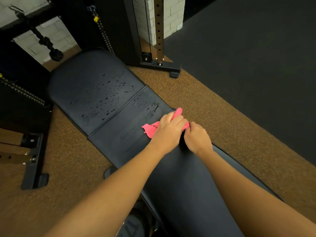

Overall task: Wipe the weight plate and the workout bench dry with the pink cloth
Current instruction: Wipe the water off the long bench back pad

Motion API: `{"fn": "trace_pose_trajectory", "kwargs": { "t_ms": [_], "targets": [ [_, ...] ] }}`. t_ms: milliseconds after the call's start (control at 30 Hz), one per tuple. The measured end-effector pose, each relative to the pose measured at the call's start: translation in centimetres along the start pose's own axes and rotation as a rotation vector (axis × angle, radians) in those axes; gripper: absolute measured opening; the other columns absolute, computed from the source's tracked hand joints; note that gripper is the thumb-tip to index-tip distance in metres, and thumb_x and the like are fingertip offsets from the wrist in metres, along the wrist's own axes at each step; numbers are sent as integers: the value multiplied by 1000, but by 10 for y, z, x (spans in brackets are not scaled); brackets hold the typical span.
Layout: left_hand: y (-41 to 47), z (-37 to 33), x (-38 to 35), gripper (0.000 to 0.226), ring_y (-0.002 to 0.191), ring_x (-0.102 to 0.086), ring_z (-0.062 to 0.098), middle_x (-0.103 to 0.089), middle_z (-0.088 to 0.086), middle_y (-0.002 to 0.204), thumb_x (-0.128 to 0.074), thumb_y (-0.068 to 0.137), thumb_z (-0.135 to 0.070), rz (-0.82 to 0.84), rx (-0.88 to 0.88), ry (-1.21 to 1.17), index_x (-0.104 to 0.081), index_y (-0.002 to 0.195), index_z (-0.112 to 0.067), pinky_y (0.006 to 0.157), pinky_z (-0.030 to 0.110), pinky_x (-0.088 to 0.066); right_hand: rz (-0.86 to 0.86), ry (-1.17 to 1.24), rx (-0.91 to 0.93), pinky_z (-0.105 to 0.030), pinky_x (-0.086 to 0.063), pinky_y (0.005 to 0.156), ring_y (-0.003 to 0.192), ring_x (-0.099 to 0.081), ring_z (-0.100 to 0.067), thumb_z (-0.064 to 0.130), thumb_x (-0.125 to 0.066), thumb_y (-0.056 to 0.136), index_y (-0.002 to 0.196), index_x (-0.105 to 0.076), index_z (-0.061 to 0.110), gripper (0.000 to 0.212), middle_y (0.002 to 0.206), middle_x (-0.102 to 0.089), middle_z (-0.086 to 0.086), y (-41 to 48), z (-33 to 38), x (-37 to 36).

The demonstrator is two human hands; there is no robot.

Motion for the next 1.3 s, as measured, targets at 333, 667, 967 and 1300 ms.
{"fn": "trace_pose_trajectory", "kwargs": {
  "t_ms": [333,667,967,1300],
  "targets": [
    [15,57,32,19,98,-54,31,-63,7,111,-59,87,-8,-91,202,-7,-65,104,-11,87,46,-44,21,-25,-35,-38,-39,89,114,-50,-35,22,-30,99,120,-52,8,34,125,-55,-16,-1,4,4],
    [-7,52,34,31,96,-60,29,-64,5,113,-46,88,-22,-40,27,80,-65,108,-9,82,39,-49,-2,-24,-44,-38,-38,91,114,-49,-36,21,-30,100,121,-50,5,34,123,-55,-17,-2,4,-2],
    [24,92,51,30,106,-54,35,-59,9,122,-58,88,-17,-44,212,127,-60,117,-9,88,47,-46,-65,-58,50,-39,-34,93,110,-49,-34,23,-29,101,124,-49,3,36,120,-55,-17,-9,-2,-10],
    [-16,54,33,32,99,-59,30,-62,7,120,-56,85,-18,-1,-29,133,-61,116,-11,82,40,-49,-169,-108,66,-38,-33,94,111,-50,-33,23,-30,101,131,-46,4,39,123,-56,-16,-10,-4,-19]
  ]
}}
Point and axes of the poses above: each hand's wrist, its own y-axis towards the middle knuckle, its own x-axis out of the back of the hand, z = x × y, the point moved 3 cm from there along y, towards the middle knuckle
